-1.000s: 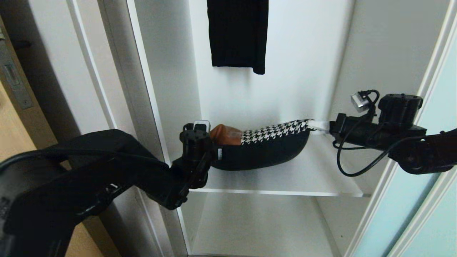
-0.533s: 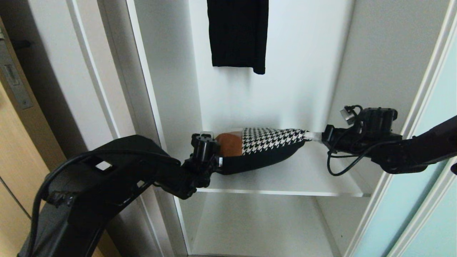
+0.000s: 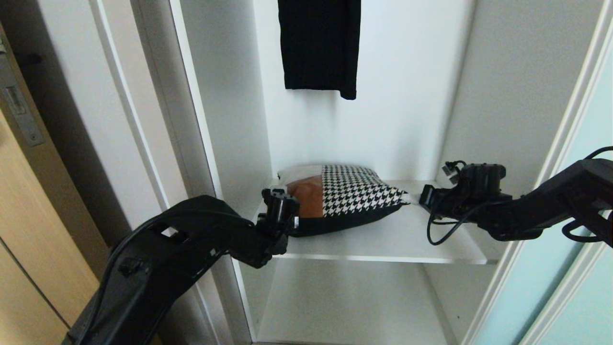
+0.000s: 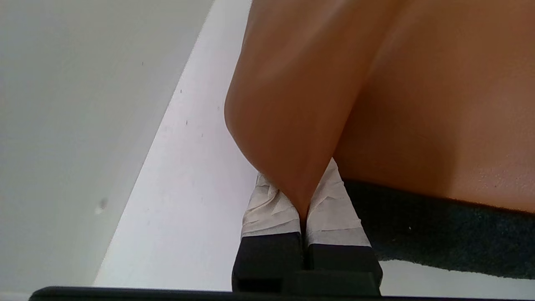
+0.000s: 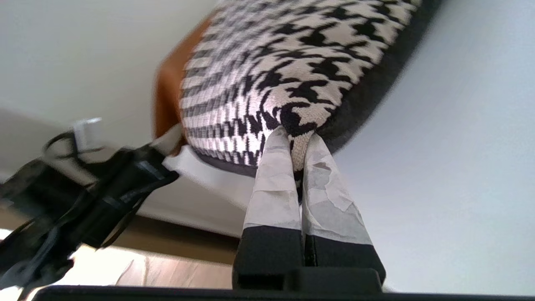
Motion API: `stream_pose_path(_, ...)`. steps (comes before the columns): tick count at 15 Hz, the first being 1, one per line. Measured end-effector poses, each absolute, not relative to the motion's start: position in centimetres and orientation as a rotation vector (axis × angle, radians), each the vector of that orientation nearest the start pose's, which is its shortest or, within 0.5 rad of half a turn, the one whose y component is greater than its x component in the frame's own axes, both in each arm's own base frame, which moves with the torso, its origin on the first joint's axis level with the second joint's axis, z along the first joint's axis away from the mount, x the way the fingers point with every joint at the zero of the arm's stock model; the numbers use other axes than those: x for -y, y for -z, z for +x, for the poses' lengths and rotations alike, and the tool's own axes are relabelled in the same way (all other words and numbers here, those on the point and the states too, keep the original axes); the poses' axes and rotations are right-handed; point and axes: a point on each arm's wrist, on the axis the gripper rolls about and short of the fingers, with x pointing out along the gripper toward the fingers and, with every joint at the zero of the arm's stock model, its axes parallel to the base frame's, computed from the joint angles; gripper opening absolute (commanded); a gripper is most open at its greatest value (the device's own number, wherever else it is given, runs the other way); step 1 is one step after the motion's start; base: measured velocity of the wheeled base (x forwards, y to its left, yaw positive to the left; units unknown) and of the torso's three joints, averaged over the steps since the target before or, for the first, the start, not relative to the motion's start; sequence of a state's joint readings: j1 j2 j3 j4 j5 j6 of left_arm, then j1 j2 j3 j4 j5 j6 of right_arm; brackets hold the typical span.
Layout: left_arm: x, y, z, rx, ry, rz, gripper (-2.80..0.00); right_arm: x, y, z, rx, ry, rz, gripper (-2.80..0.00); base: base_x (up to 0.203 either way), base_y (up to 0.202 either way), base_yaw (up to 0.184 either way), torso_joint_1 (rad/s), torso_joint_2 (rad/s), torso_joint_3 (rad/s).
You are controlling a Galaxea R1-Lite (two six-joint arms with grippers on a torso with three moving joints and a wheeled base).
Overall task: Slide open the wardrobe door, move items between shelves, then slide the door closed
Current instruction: Place the pillow on the higher shelf
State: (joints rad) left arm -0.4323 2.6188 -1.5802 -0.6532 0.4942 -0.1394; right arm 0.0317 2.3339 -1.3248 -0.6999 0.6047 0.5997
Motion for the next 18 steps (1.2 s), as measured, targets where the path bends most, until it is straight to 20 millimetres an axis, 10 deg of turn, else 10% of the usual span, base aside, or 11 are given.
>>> stream_pose_path(11, 21.0, 2.2, 49.2, -0.288, -0.176, 0.033, -2.8, -2.5, -5.4, 48.6, -0.521, -0.424, 0.63, -2.8, 0.0, 0.0, 0.0, 0.0, 0.0, 0.0)
stream_pose_path(12, 21.0, 2.3, 49.2, -0.289, -0.176, 0.033, 0.0, -2.5, -5.3, 48.6, -0.521, -0.423, 0.629, -2.8, 0.0, 0.0, 0.0, 0.0, 0.0, 0.0)
stream_pose_path(18, 20.9, 2.1, 48.3, -0.295, -0.172, 0.033, 0.0, -2.4, -5.2, 48.5, -0.525, -0.416, 0.631, -2.8, 0.0, 0.0, 0.0, 0.0, 0.0, 0.0)
